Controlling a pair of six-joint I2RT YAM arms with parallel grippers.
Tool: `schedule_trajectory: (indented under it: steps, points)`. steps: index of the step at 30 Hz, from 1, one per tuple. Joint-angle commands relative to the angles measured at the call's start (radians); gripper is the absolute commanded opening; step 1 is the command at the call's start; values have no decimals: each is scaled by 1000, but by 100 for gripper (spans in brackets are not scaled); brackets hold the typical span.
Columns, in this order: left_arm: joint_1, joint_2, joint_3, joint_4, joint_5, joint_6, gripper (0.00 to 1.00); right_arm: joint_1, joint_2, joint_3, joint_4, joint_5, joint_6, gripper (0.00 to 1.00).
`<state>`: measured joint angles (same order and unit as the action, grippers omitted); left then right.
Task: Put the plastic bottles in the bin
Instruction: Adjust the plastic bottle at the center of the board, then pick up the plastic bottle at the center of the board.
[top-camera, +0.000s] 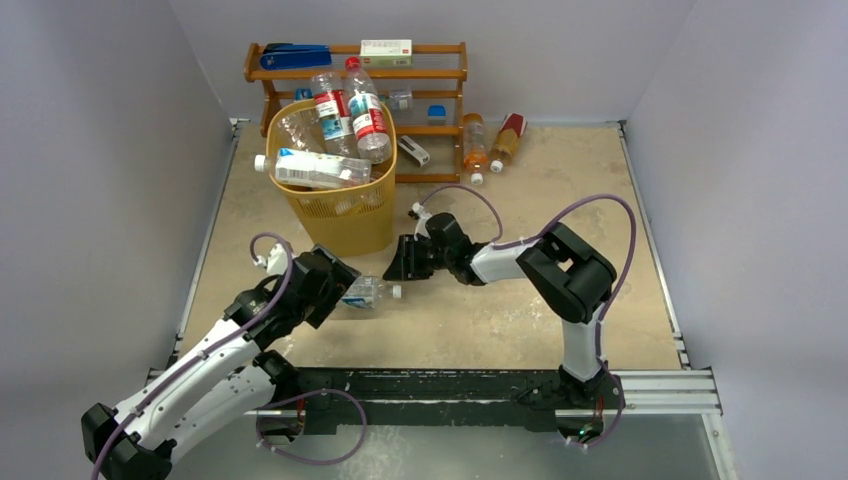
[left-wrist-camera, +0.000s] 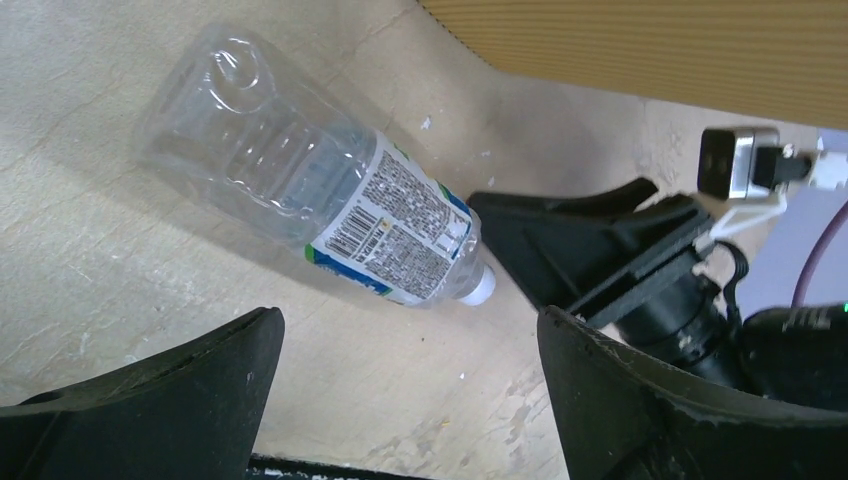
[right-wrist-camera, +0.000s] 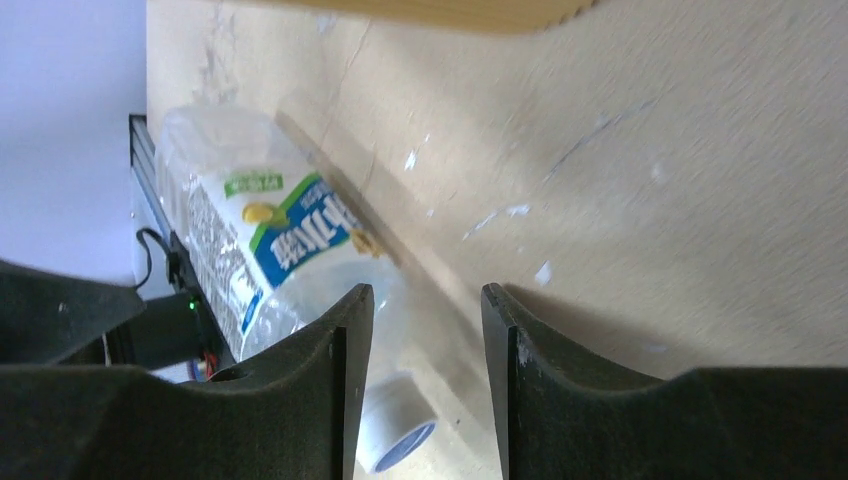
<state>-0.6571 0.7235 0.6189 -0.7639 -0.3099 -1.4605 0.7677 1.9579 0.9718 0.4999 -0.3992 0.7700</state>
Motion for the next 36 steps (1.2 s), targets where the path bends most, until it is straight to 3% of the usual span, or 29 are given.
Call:
schedule_trajectory:
  steps: [1, 16, 25, 29, 36]
  points:
    - [-4, -6, -19, 28, -63, -76, 98, 41, -76, -72, 91, -17, 43, 47]
    - [-3, 80, -92, 80, -12, -92, 99, 143, -162, -211, 137, 35, 114, 46]
    - [-3, 188, -146, 190, 40, -24, 97, 142, -233, -194, -27, 60, 74, 49]
    - [-4, 203, -153, 206, 46, -3, 88, 142, -274, -188, -95, 89, 54, 50]
    - [-4, 121, -95, 163, 17, 44, 52, 142, -351, -188, -170, 125, 38, 50]
